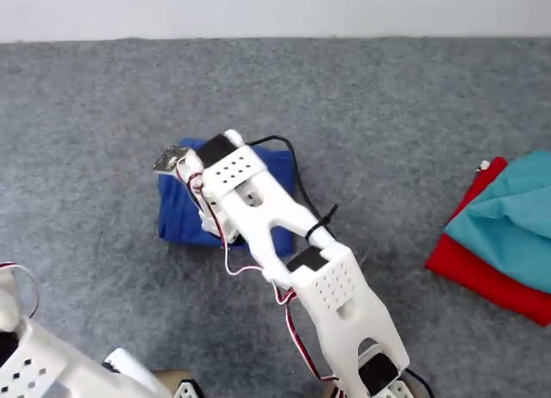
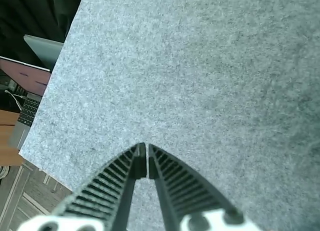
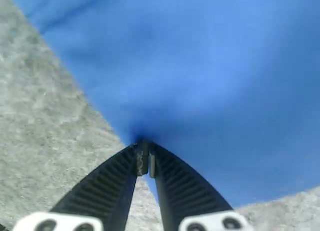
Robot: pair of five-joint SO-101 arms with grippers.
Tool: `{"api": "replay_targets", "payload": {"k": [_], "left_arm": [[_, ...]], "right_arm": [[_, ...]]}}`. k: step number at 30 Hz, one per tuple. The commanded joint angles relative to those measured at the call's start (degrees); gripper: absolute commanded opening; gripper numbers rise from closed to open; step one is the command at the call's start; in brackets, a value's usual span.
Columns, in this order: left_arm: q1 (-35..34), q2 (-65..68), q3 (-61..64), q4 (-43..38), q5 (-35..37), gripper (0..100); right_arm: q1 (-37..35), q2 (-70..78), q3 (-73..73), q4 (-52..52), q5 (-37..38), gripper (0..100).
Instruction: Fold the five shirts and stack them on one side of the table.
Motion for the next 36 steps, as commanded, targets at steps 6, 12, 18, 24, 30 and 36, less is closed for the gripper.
{"api": "replay_targets", "payload": {"k": [6, 12, 18, 24, 30, 36], "left_arm": [[-0.3, -0.5, -0.2, 1.0, 0.4, 2], [0.2, -0.4, -0.2, 1.0, 0.4, 2], [0.2, -0.4, 1.1, 1.0, 0.5, 2], [-0.1, -0.5, 2.5, 1.0, 0.4, 2], [0.2, -0.5, 2.5, 1.0, 0.4, 2], [0.2, -0.5, 2.5, 1.0, 0.4, 2]], "right_arm": [[9.4, -18.2, 6.1, 2.4, -5.8, 1.3], [9.9, -22.6, 15.8, 2.2, -18.3, 20.3], [7.7, -18.1, 15.5, -0.8, -30.9, 44.0], [5.0, -13.8, 15.5, -7.2, -31.3, 40.5], [4.3, -7.8, 15.5, -7.9, -31.4, 40.1], [3.6, -2.5, 15.5, -8.2, -31.2, 40.0]]}}
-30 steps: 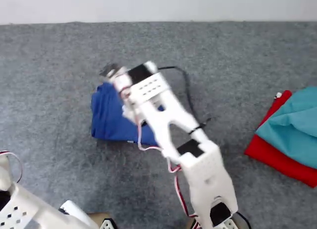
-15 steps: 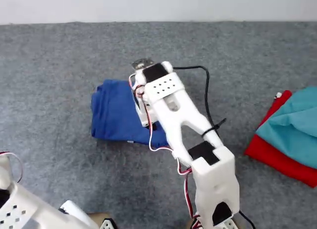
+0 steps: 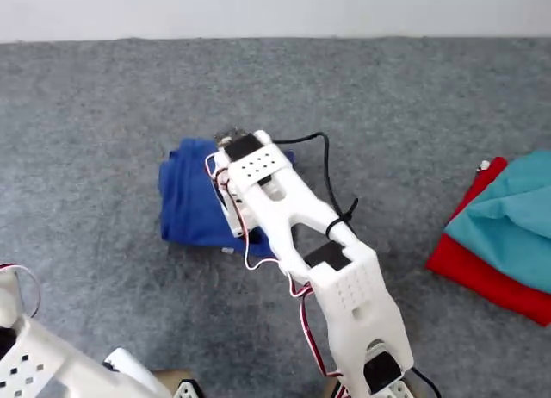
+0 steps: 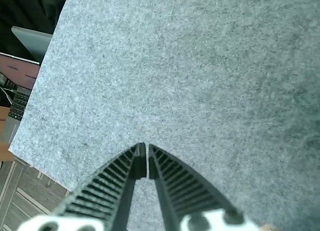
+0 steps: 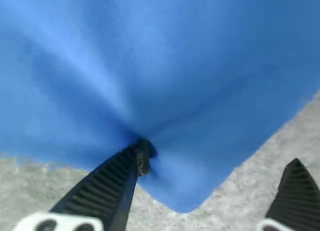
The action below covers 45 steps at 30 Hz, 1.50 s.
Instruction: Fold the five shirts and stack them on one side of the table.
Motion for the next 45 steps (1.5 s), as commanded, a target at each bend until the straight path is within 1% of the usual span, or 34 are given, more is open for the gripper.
{"api": "replay_targets", "payload": {"k": [1, 2, 4, 7, 9, 10, 12, 14, 17, 20, 21, 25, 27, 30, 33, 35, 37, 38, 40, 42, 43, 45], "left_arm": [[0.2, -0.5, 0.0, 1.0, 0.4, 2], [0.2, -0.5, 0.0, 1.0, 0.4, 2], [0.2, -0.5, 0.0, 1.0, 0.4, 2], [0.2, -0.5, 0.0, 1.0, 0.4, 2], [0.2, -0.5, -0.1, 1.0, 0.4, 2], [0.2, -0.5, -0.2, 1.0, 0.4, 2], [0.2, -0.5, -0.2, 1.0, 0.4, 2], [0.2, -0.5, -0.2, 1.0, 0.4, 2], [0.2, -0.5, -0.2, 1.0, 0.4, 2], [0.2, -0.5, -0.2, 1.0, 0.4, 2], [0.2, -0.5, -0.2, 1.0, 0.4, 2], [0.2, -0.5, -0.2, 1.0, 0.4, 2], [0.2, -0.5, -0.2, 1.0, 0.4, 2], [0.2, -0.5, -0.2, 1.0, 0.4, 2], [0.2, -0.5, -0.2, 1.0, 0.4, 2], [0.2, -0.5, -0.2, 1.0, 0.4, 2], [0.3, -0.5, -0.2, 1.0, 0.4, 2], [0.3, -0.5, -0.2, 1.0, 0.4, 2], [0.3, -0.5, -0.2, 1.0, 0.3, 2], [0.3, -0.5, -0.2, 1.0, 0.3, 2], [0.3, -0.5, -0.2, 1.0, 0.3, 2], [0.3, -0.5, -0.2, 1.0, 0.2, 2]], "right_arm": [[-1.2, 1.5, -0.3, -0.3, -0.3, 39.9], [-1.2, 2.0, -0.3, -0.3, -0.2, 38.5], [-1.1, 2.2, -0.3, -0.4, -0.1, 31.4], [-0.2, 2.2, -0.3, -0.3, 0.3, 13.9], [1.0, 2.2, -0.4, -1.0, 4.4, 1.8], [1.9, 2.3, -0.5, -1.2, 8.4, 0.2], [3.6, 2.3, -0.5, -0.9, 15.2, 3.3], [5.2, 2.2, -0.5, -0.4, 17.8, 0.6], [6.8, 2.2, -0.9, 3.8, 20.7, 1.0], [8.0, 2.2, -1.0, 10.2, 28.9, 1.0], [8.7, 2.1, -0.4, 10.7, 31.6, 1.0], [16.1, -2.8, 2.5, 10.2, 40.0, 1.0], [20.5, -4.8, 2.3, 10.2, 47.7, 1.0], [26.8, -6.1, 2.3, 10.1, 62.7, 1.0], [31.5, -6.7, 0.1, 8.3, 77.0, 0.9], [34.0, -6.2, -4.8, 6.4, 84.4, 0.9], [35.4, -5.7, -8.6, 2.9, 89.6, 0.9], [35.7, -5.2, -9.3, 0.3, 91.5, 0.9], [35.8, -4.7, -10.5, -2.2, 92.3, 1.2], [35.3, -5.2, -12.1, -1.1, 91.9, 2.2], [34.8, -5.8, -13.0, 0.2, 89.9, 3.9], [34.1, -7.1, -16.0, 3.2, 81.8, 10.2]]}}
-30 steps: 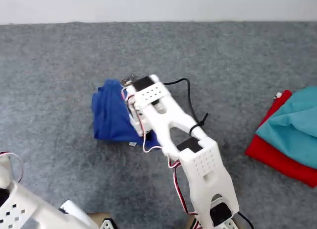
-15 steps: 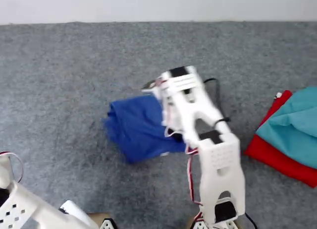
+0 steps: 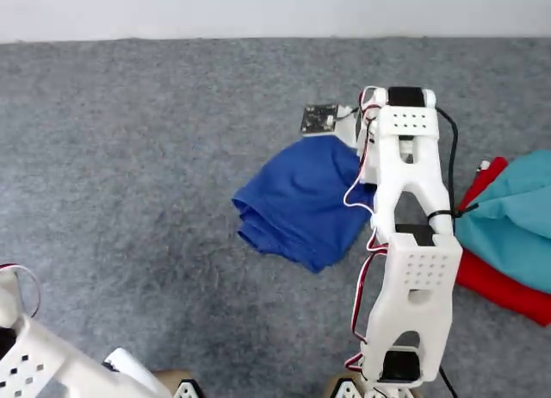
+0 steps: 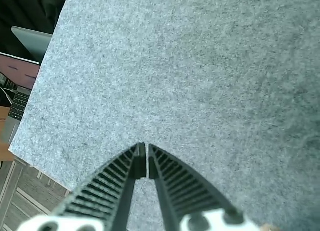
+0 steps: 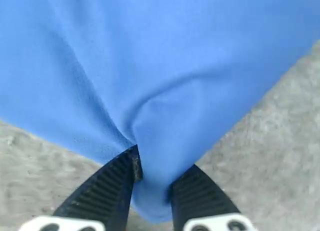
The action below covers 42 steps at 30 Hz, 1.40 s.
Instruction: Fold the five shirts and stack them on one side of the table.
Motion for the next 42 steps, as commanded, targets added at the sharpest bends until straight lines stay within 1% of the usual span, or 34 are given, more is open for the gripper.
{"api": "replay_targets", "payload": {"k": [1, 3, 5, 9, 10, 12, 15, 17, 20, 23, 26, 31, 33, 38, 41, 42], "left_arm": [[0.3, -0.5, -0.2, 1.0, 0.2, 2], [0.3, -0.5, -0.2, 1.0, 0.2, 2], [0.3, -0.5, -0.2, 1.1, 0.2, 2], [0.3, -0.5, -0.2, 1.1, 0.2, 2], [0.3, -0.5, -0.2, 1.1, 0.2, 2], [0.3, -0.5, -0.2, 1.1, 0.2, 2], [0.3, -0.5, -0.2, 1.1, 0.2, 2], [0.3, -0.5, -0.2, 1.1, -1.0, 2], [0.1, -0.5, -0.2, 1.1, -2.5, 2], [-0.2, -0.5, -0.2, 1.1, -2.5, 2], [-0.3, -0.5, -0.2, 1.1, -2.5, 2], [-0.2, -0.5, -0.2, 1.0, -2.6, 2], [-0.2, -0.5, -0.2, 1.0, -2.8, 2], [-0.2, -0.5, -0.2, 0.9, -6.9, 2], [-0.2, -0.5, -0.2, 0.9, -7.1, 2], [0.1, -0.5, -0.2, 0.9, -7.1, 2]], "right_arm": [[-0.8, -5.1, -6.9, 4.1, -12.5, 13.9], [-1.4, -6.5, -10.0, 7.3, -21.1, 22.1], [-1.7, -7.7, -11.6, 10.1, -28.0, 26.7], [-2.9, -10.9, -11.3, 9.9, -40.4, 26.7], [-3.4, -11.9, -10.3, 9.9, -43.1, 25.3], [-4.9, -14.2, -6.8, 9.9, -47.1, 18.0], [-7.8, -18.4, 1.0, 9.9, -49.8, 0.2], [-9.9, -21.7, 7.9, 9.9, -52.1, 3.8], [-14.2, -25.9, 17.3, 9.7, -58.1, 0.5], [-18.3, -27.2, 23.6, 8.3, -63.0, 0.9], [-19.8, -27.7, 23.6, 6.1, -72.4, 0.9], [-19.6, -29.5, 16.2, 4.8, -88.4, 0.9], [-18.9, -30.0, 14.4, 5.5, -92.7, 0.9], [-17.5, -32.2, 13.9, 6.6, -101.0, 0.9], [-15.9, -32.9, 13.9, 7.2, -110.9, 1.5], [-15.3, -32.9, 13.9, 8.2, -113.8, 3.9]]}}
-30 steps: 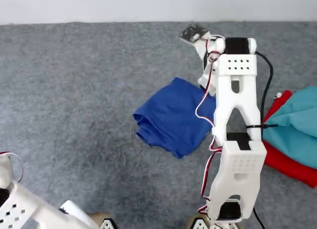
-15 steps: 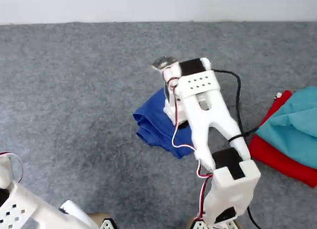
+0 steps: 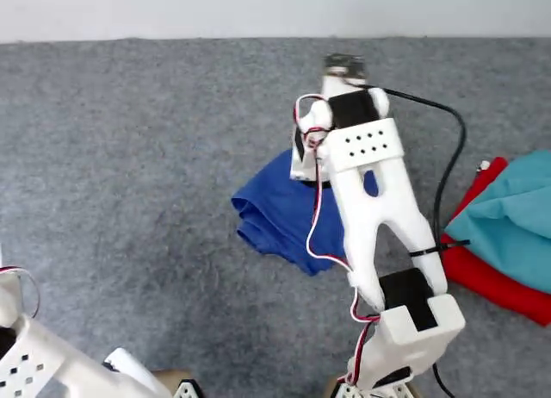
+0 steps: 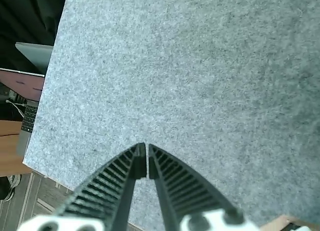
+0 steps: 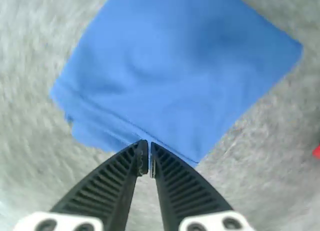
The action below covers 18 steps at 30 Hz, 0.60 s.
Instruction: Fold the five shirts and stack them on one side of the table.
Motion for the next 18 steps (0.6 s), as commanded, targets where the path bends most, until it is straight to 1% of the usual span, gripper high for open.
{"api": "replay_targets", "payload": {"k": [1, 3, 4, 6, 7, 8, 10, 15, 18], "left_arm": [[0.2, -0.5, -0.4, 0.9, -0.8, 2], [0.2, -0.2, -0.4, 0.9, -0.8, 2], [0.2, -0.1, -0.2, 0.9, -0.8, 2], [0.2, -0.1, -0.1, 0.9, -0.8, 2], [0.2, -0.1, -0.1, 0.9, -0.8, 2], [0.2, -0.1, -0.1, 0.9, -0.8, 2], [0.0, -0.1, -0.1, 0.9, -0.8, 2], [0.1, -0.1, -0.1, 0.9, -0.8, 2], [0.1, -0.1, -0.1, 0.9, -0.8, 2]], "right_arm": [[2.1, -3.2, -2.5, 3.1, -9.6, 9.2], [2.4, -2.9, -1.4, 3.6, -9.9, 24.7], [2.8, -2.9, -0.6, 3.6, -11.3, 33.5], [4.0, -2.6, 0.6, 2.8, -16.4, 48.5], [4.4, -2.1, 0.7, 1.8, -18.4, 53.7], [4.5, -1.2, 0.7, 0.9, -19.5, 56.7], [5.0, 1.0, 0.7, -1.6, -21.1, 56.9], [5.1, 9.0, 0.7, -9.1, -25.3, 49.8], [5.1, 13.9, 0.7, -12.9, -26.9, 47.7]]}}
